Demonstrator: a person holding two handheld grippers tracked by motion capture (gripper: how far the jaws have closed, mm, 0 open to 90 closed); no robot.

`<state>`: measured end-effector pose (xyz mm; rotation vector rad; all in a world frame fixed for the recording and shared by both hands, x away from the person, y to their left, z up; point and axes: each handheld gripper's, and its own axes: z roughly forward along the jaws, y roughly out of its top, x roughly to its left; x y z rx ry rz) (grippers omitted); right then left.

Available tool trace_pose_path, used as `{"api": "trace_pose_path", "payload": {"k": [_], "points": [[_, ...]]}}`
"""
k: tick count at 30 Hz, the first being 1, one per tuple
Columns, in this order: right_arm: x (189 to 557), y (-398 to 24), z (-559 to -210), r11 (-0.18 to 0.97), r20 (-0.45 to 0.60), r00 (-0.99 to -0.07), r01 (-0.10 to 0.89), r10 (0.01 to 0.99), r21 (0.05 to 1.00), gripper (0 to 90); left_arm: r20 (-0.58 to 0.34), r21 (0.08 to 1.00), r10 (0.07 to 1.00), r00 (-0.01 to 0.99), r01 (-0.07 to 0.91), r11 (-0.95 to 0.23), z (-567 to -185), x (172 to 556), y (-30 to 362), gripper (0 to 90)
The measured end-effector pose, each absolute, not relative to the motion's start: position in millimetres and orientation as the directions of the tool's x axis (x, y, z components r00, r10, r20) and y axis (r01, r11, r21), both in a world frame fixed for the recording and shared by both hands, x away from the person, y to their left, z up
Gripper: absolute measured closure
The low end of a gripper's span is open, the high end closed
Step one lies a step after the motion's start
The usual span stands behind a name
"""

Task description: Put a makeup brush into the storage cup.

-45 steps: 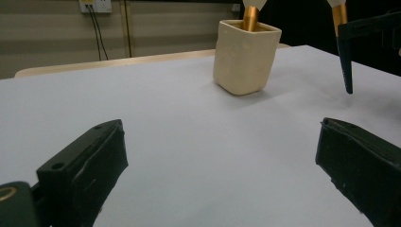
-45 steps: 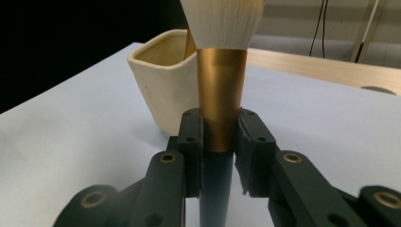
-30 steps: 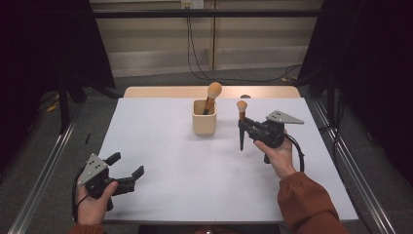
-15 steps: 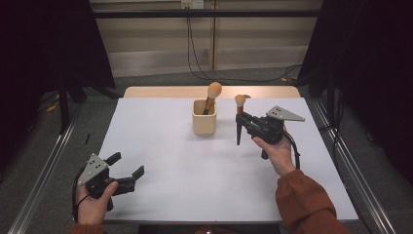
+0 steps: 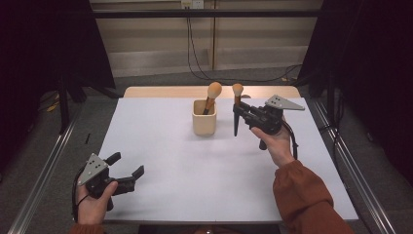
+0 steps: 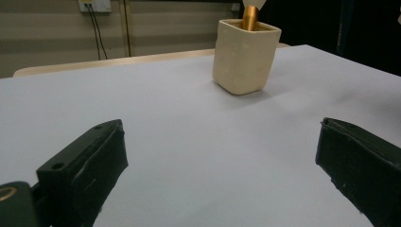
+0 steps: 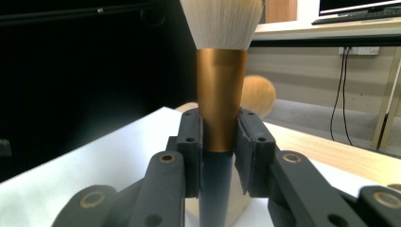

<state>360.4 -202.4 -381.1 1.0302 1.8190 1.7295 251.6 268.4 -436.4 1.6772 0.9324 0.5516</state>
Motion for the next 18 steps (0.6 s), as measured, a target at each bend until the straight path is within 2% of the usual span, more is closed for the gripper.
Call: {"api": "trace_pose_path", "payload": {"k": [18], "points": [[376.3, -181.3, -351.5, -0.065, 0.165, -0.658, 0.174, 0.735, 0.983, 73.7, -0.095, 0.949, 0.804, 0.586, 0.297, -0.104, -435.5, 251.1, 268.6, 2.7]]}}
